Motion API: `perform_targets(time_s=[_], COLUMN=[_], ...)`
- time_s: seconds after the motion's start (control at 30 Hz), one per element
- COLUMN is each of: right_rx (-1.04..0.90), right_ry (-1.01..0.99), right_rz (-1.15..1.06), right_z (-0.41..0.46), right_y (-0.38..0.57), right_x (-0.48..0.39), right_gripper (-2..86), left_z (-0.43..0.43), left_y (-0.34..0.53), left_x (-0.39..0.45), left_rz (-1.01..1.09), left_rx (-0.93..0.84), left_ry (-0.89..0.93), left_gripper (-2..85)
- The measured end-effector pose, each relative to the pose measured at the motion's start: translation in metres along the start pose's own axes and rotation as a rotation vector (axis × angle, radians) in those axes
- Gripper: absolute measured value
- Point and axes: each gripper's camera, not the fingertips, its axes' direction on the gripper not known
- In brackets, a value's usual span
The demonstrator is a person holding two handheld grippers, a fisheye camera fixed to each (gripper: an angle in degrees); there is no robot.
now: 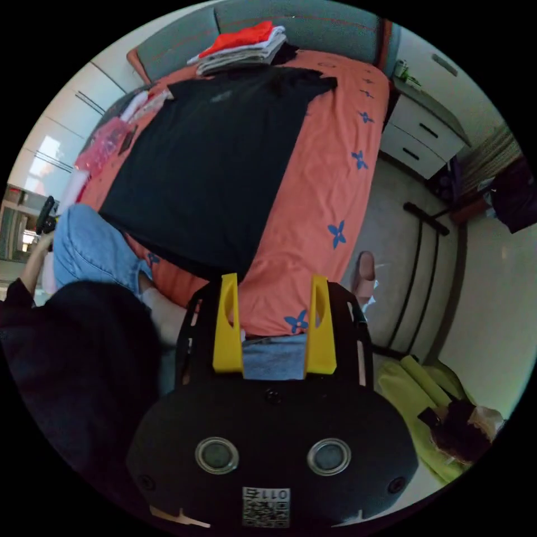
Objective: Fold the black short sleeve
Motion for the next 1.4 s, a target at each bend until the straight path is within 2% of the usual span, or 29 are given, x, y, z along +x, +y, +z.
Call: perform_targets(time_s=[0.07, 0.1, 0.17, 0.23, 0.3, 0.43, 0.57, 0.63, 0.73, 0.77, 0.9, 0.97, 1.07, 1.13, 1.33, 1.4], right_rx=[0.101, 0.104, 0.030, -0.039, -0.027, 0.150, 0.272, 0.302, 0.291, 0.251, 0.151, 0.099, 0.050, 0.053, 0.205, 0.204], right_ry=[-0.030, -0.048, -0.078, -0.025, 0.066, 0.088, 0.047, 0.046, 0.003, -0.014, 0.039, -0.015, -0.099, -0.124, 0.090, 0.058], right_rz=[0.036, 0.044, 0.079, 0.088, 0.117, 0.080, -0.003, -0.015, 0.002, 0.011, 0.063, 0.122, 0.175, 0.133, 0.196, 0.236], right_z=[-0.011, -0.010, 0.010, 0.028, 0.034, 0.017, 0.009, 0.009, 0.023, 0.034, 0.076, 0.105, 0.135, 0.143, 0.105, 0.108], right_y=[-0.006, -0.007, -0.007, -0.004, -0.006, -0.054, -0.157, -0.209, -0.301, -0.338, -0.427, -0.466, -0.495, -0.502, -0.489, -0.485], right_x=[0.017, 0.021, 0.030, 0.031, 0.032, 0.040, 0.061, 0.078, 0.114, 0.129, 0.165, 0.191, 0.216, 0.223, 0.284, 0.309], right_gripper=[13.7, 13.4, 12.2, 10.8, 8.4, 4.1, 2.4, 2.1, 2.0, 2.1, 2.5, 3.1, 3.3, 2.4, 1.9, 2.2], left_z=[-0.016, -0.022, -0.054, -0.074, -0.088, -0.087, -0.045, -0.023, 0.014, 0.030, 0.073, 0.097, 0.121, 0.133, 0.169, 0.177], left_y=[0.019, 0.020, 0.017, 0.001, -0.024, -0.102, -0.172, -0.190, -0.195, -0.198, -0.218, -0.224, -0.233, -0.237, -0.241, -0.244], left_x=[-0.055, -0.066, -0.092, -0.095, -0.088, -0.064, -0.054, -0.052, -0.052, -0.058, -0.096, -0.119, -0.142, -0.156, -0.207, -0.217], left_rz=[-0.147, -0.173, -0.201, -0.152, -0.057, 0.136, 0.119, 0.143, 0.244, 0.220, 0.166, 0.136, 0.134, 0.124, 0.038, 0.037], left_rx=[0.165, 0.224, 0.485, 0.636, 0.741, 0.892, 0.894, 0.860, 0.872, 0.879, 0.859, 0.850, 0.810, 0.794, 0.798, 0.787], left_ry=[0.184, 0.236, 0.407, 0.494, 0.585, 0.863, 1.048, 1.016, 0.817, 0.760, 0.849, 0.904, 0.974, 1.008, 1.107, 1.118], left_gripper=[7.7, 7.5, 6.6, 5.9, 5.2, 3.6, 2.3, 1.9, 1.0, 0.7, 0.3, 0.3, 0.2, 0.2, 0.1, 0.1])
